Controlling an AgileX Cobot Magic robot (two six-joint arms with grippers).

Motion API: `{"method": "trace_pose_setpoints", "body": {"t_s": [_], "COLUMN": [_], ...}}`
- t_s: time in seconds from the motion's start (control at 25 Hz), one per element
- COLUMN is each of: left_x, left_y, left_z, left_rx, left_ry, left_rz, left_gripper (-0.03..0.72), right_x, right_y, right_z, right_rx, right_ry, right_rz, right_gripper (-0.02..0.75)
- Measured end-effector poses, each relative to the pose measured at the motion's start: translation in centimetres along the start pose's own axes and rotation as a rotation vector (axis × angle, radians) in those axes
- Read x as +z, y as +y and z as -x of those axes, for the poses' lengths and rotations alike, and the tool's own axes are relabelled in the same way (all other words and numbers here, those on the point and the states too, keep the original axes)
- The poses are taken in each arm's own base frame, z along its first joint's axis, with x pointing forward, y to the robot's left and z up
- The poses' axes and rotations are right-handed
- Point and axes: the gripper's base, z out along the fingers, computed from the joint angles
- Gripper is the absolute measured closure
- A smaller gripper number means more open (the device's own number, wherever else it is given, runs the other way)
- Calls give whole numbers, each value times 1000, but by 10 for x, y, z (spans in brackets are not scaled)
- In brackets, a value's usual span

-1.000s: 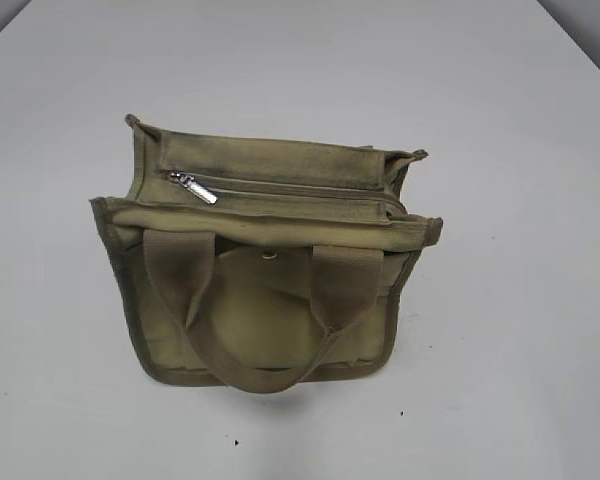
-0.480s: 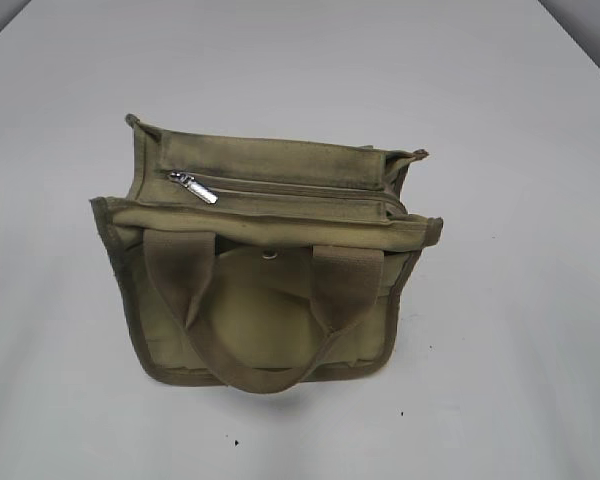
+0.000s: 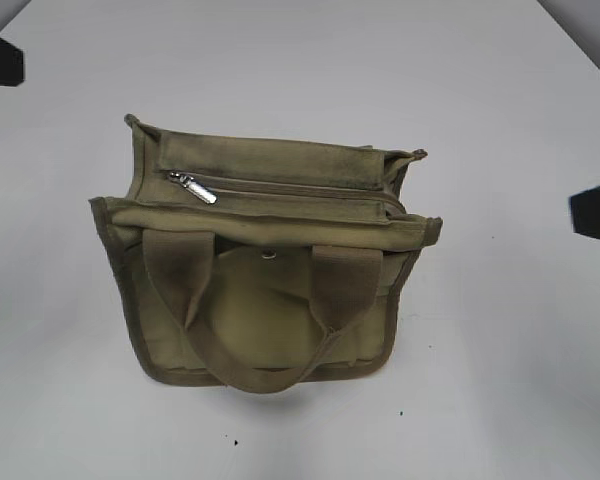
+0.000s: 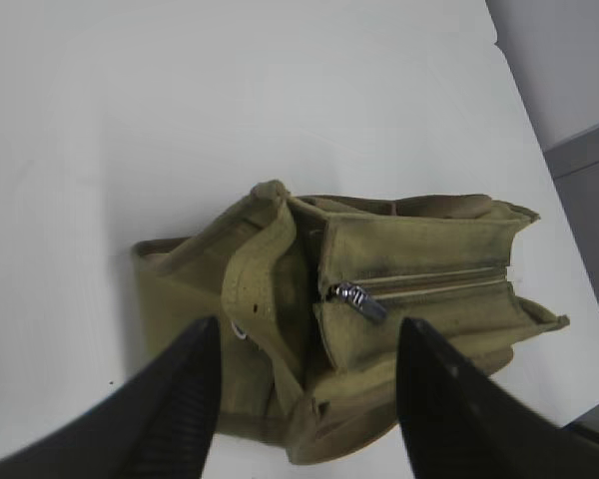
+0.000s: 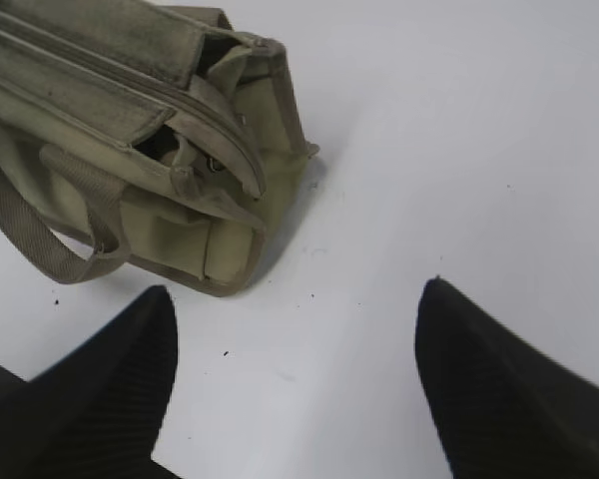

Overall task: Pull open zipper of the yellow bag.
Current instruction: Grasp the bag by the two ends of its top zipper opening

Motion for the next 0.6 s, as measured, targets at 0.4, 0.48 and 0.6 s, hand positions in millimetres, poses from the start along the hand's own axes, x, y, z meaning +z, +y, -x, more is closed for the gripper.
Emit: {"method": "trace_pose_setpoints", "body": {"t_s": [0.4, 0.48, 0.6], "left_x": [85, 96, 111], "left_y": [-3, -8, -11], "left_z": [14, 14, 15], "left_rx": [-61, -55, -77], "left_ry": [222, 227, 241], "left_rz": [-104, -117, -134], "left_gripper": [255, 255, 255], "right_x": [85, 96, 109], "right_y": [10, 17, 30], "right_z": [61, 71, 87], "right_rx": [-284, -323, -380], "right_ry": [131, 128, 116], "right_rz": [153, 178, 217], "right_gripper": [163, 163, 163]}}
